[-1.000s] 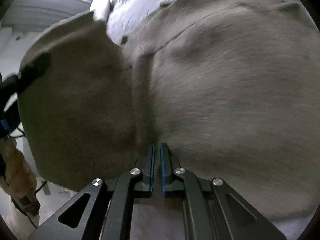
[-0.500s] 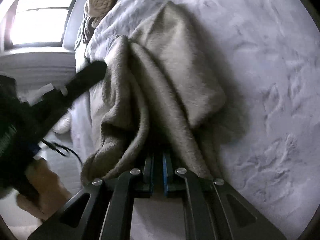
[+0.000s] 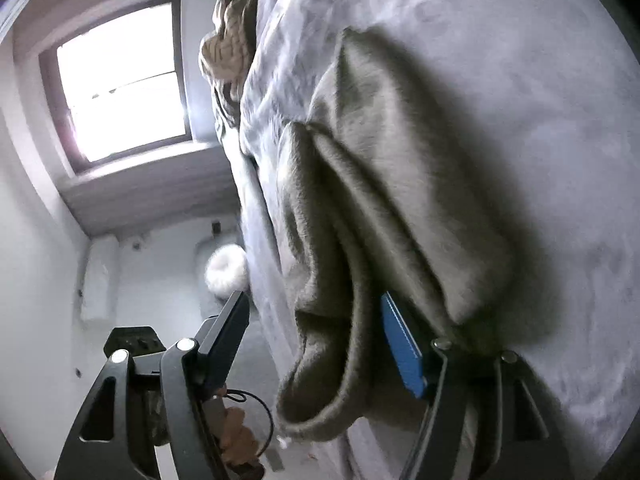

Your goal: Fold small clothes

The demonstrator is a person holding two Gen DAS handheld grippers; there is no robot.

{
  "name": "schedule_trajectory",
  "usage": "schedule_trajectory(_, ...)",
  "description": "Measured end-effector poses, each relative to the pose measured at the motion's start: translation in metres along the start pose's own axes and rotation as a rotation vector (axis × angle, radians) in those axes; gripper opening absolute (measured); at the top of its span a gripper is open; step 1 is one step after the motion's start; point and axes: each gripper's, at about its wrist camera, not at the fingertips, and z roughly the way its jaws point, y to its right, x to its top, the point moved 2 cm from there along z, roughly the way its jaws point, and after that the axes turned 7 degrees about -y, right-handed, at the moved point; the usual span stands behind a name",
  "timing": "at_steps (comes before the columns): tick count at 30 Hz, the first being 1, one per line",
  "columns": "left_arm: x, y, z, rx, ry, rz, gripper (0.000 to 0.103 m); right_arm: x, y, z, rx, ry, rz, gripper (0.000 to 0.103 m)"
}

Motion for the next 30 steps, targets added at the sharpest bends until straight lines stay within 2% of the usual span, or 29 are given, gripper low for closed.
schedule_trajectory(5,-0.003,-0.046,0.014,0.061,-0.03,-0.121,0.103,0.025,-0.023,0.033,-0.123,-0.139,-0.087,0.073)
schedule_trajectory(10,-0.011,-0.077,0.024,0.157,-0.038,-0.158,0.103,0.047,-0.057,0.073,-0.22,-0.238,-0.236,0.073)
schedule_trajectory(12,-0.015,-0.086,0.032,0.175,-0.052,-0.176,0.103,0.051,-0.062,0.082,-0.274,-0.251,-0.265,0.071)
schedule_trajectory(13,-0.017,-0.089,0.037,0.181,-0.065,-0.183,0.103,0.062,-0.07,0.099,-0.32,-0.257,-0.278,0.067)
schedule_trajectory(15,-0.019,-0.09,0.043,0.192,-0.078,-0.185,0.103,0.067,-0.077,0.115,-0.412,-0.265,-0.309,0.015)
schedule_trajectory(16,-0.02,-0.09,0.045,0.198,-0.081,-0.189,0.103,0.064,-0.084,0.117,-0.445,-0.248,-0.336,0.015)
schedule_trajectory(17,-0.02,-0.09,0.046,0.199,-0.081,-0.191,0.103,0.062,-0.09,0.116,-0.444,-0.233,-0.361,0.014)
schedule_trajectory(21,-0.015,-0.081,0.04,0.154,-0.065,-0.182,0.103,0.051,-0.122,0.072,-0.345,-0.105,-0.434,0.014)
schedule_trajectory(24,-0.009,-0.06,0.032,0.12,-0.028,-0.126,0.103,0.051,-0.124,0.044,-0.326,-0.035,-0.436,0.014)
schedule_trajectory(27,-0.005,-0.031,0.036,0.114,-0.022,-0.042,0.103,0.055,-0.103,0.019,-0.407,0.018,-0.388,0.014)
schedule_trajectory(30,-0.008,-0.011,0.06,0.135,-0.065,0.013,0.103,0.068,-0.053,0.013,-0.51,-0.002,-0.244,0.017)
